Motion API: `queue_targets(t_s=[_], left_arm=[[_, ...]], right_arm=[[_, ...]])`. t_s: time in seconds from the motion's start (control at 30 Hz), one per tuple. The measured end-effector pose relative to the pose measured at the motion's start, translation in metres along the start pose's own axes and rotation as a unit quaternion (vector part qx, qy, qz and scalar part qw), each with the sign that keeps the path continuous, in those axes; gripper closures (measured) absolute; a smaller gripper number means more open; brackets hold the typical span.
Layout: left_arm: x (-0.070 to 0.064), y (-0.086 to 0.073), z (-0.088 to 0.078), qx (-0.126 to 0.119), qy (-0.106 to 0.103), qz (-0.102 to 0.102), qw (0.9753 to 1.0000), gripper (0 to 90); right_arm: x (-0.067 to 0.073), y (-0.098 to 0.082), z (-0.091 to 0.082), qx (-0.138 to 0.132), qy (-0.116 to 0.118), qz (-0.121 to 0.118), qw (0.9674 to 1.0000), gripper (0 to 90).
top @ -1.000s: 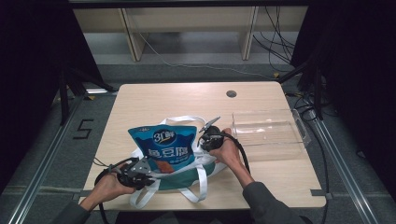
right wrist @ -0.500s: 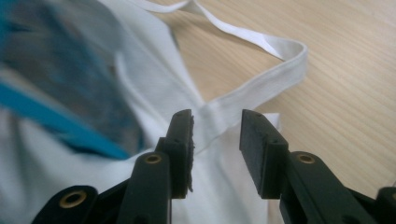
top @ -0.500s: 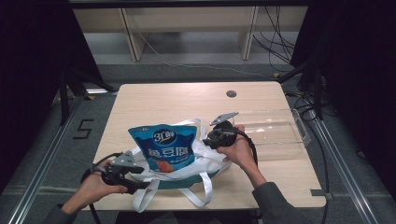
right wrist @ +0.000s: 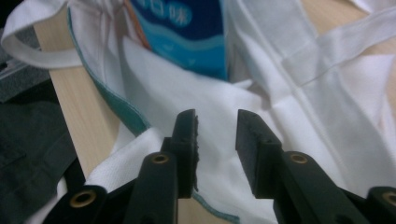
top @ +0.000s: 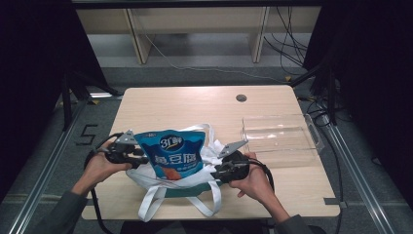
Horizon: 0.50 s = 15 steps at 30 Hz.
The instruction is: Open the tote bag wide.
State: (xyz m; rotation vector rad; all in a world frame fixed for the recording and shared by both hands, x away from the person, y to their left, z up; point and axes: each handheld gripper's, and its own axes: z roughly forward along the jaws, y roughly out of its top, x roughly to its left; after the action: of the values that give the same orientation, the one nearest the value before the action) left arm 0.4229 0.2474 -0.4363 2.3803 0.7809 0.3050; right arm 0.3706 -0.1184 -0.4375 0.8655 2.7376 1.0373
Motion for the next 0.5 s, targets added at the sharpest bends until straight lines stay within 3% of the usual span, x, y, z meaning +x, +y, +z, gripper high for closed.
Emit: queue_targets(t_s=[0.03, 0.07, 0.1, 0.13, 0.17, 0.2, 0.23, 0.27, 0.33, 0.5], left_arm=[[0.0, 0.0, 0.0, 0.0, 0.0, 0.0, 1.0, 75.2], [0.006, 0.001, 0.005, -0.003, -0.004, -0.004, 1.0, 81.8], [0.017, 0.0, 0.016, -0.002, -0.012, -0.033, 0.9994, 85.3], [0.017, 0.0, 0.016, -0.002, -0.012, -0.033, 0.9994, 85.9], [0.021, -0.002, 0.026, -0.013, -0.018, -0.07, 0.9973, 85.9], [0.029, -0.006, 0.036, 0.005, -0.032, -0.08, 0.9963, 86.2], [0.029, -0.006, 0.036, 0.005, -0.032, -0.08, 0.9963, 86.3], [0.034, -0.01, 0.043, 0.024, -0.041, -0.087, 0.9951, 86.3], [0.034, -0.01, 0.045, 0.024, -0.045, -0.098, 0.9939, 86.4], [0.035, -0.013, 0.051, 0.019, -0.044, -0.116, 0.9921, 86.0]], right_arm=[[0.0, 0.0, 0.0, 0.0, 0.0, 0.0, 1.0, 71.2], [0.001, -0.003, 0.005, 0.021, -0.002, -0.012, 0.9997, 76.3], [0.001, -0.005, 0.01, 0.023, 0.0, -0.016, 0.9996, 79.1], [0.001, -0.005, 0.01, 0.023, 0.0, -0.016, 0.9996, 79.1], [0.0, -0.008, 0.015, 0.03, 0.003, -0.026, 0.9992, 82.4], [0.003, -0.012, 0.023, 0.068, -0.006, -0.038, 0.9969, 86.5], [0.003, -0.012, 0.023, 0.068, -0.006, -0.038, 0.9969, 86.5], [0.003, -0.019, 0.034, 0.107, -0.02, -0.05, 0.9929, 88.7], [0.004, -0.025, 0.045, 0.124, -0.018, -0.051, 0.9909, 90.0], [0.003, -0.023, 0.046, 0.125, -0.015, -0.046, 0.991, 90.0]])
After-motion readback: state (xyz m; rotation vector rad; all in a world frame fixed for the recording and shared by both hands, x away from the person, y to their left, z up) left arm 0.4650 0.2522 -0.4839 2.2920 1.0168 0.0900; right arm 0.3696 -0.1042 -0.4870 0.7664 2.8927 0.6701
